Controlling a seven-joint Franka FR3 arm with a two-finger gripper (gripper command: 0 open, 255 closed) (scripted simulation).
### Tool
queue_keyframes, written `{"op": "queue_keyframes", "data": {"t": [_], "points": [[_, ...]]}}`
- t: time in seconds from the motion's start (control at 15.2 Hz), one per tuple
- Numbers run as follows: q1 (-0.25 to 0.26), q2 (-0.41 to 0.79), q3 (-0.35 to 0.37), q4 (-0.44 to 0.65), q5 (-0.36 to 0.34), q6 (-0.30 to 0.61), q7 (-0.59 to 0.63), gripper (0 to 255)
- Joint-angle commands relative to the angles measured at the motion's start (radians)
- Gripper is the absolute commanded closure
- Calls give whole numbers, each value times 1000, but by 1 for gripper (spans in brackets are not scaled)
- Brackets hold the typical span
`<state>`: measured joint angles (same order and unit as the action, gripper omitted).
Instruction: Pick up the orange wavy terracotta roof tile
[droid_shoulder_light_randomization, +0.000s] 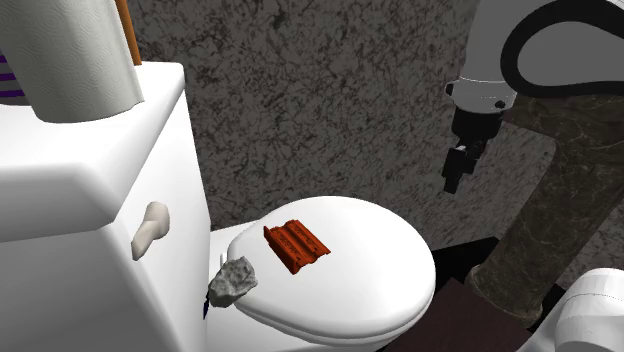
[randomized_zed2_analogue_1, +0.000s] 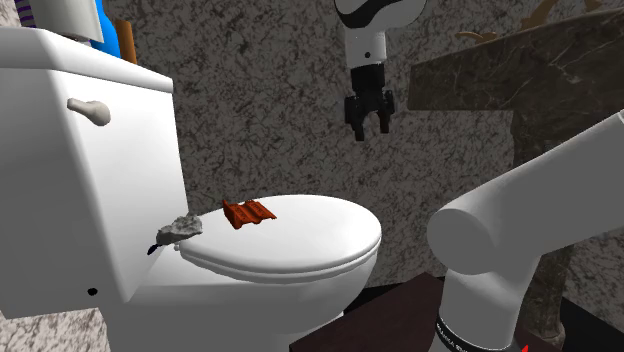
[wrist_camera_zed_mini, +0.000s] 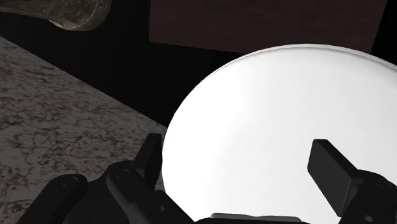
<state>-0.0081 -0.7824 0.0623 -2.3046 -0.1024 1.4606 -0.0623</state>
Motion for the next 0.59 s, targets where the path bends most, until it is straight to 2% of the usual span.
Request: {"op": "queue_keyframes", "data": {"t": [0.0, 0.53], "points": [[0, 0, 0, 0, 0, 0, 0, 0], [26, 190, 122, 30, 101, 139, 174, 0]]}}
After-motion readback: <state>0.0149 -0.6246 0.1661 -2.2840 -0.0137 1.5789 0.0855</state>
